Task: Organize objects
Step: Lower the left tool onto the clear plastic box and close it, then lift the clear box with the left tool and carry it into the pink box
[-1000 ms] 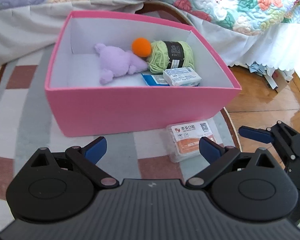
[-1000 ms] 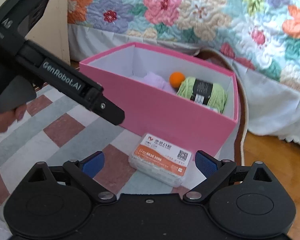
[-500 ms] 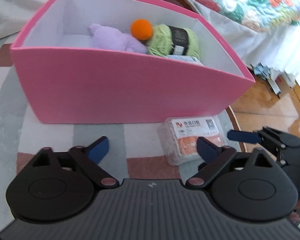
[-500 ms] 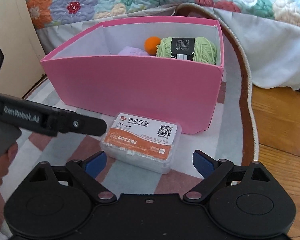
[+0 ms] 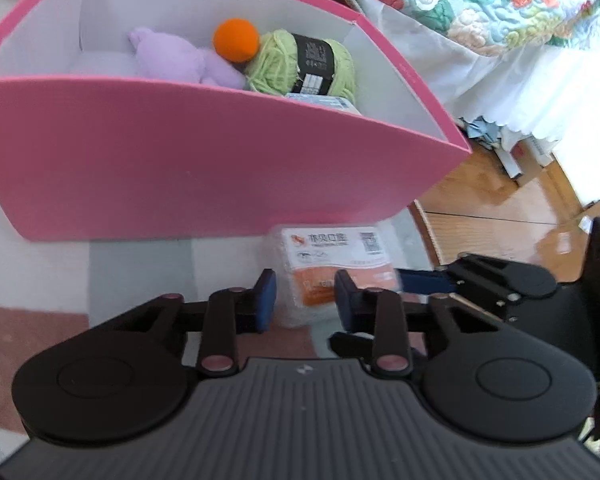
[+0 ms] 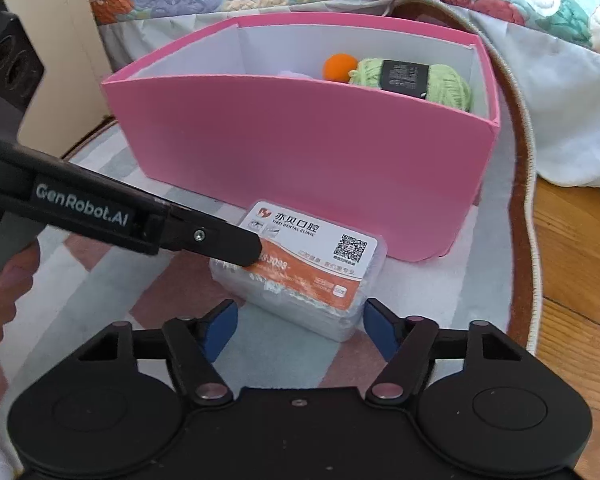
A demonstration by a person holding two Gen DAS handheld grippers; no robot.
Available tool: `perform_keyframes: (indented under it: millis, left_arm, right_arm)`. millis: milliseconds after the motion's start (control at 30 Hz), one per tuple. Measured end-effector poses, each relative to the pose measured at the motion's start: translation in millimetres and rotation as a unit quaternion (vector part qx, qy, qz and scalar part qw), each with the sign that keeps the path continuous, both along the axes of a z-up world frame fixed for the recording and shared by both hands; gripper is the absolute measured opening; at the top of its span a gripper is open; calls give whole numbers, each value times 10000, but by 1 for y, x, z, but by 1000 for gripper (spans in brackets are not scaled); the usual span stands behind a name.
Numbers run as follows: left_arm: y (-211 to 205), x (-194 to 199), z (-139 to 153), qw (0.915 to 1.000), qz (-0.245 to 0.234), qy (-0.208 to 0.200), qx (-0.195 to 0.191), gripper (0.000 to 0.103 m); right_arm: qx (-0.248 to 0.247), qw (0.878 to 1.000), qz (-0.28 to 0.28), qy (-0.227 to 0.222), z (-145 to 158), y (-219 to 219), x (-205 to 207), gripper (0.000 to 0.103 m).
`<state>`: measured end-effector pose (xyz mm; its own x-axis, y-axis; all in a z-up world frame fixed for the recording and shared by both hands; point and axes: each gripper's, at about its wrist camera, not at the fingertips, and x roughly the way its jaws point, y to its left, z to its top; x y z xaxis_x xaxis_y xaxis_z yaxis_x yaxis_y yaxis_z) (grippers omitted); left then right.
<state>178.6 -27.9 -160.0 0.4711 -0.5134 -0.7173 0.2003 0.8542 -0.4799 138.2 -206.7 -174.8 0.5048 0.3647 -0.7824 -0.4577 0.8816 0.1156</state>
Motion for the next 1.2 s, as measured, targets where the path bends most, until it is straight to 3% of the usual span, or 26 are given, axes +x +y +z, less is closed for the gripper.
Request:
perform_keyframes:
  millis: [333, 467, 533, 733, 1200]
  left_arm:
    - [32, -15, 4, 9949, 254, 951, -234, 30]
    - [35, -16, 6, 9951, 441, 878, -73, 30]
    - [35, -14, 5, 9953, 507, 819, 24, 35]
    - [38, -8, -3, 9933, 532, 987, -275, 38]
    - [18, -22, 14, 9979, 294, 514, 263, 37]
  right_arm:
    - [282, 9982, 488, 213, 5, 16, -8, 73]
    - [226, 9982, 537, 173, 4, 23, -6, 73]
    - [248, 9981, 522, 195, 3, 23, -4, 73]
    - [221, 9980, 563, 198, -2, 23, -2, 73]
    - [-306, 9982, 508, 0, 0, 48, -12, 73]
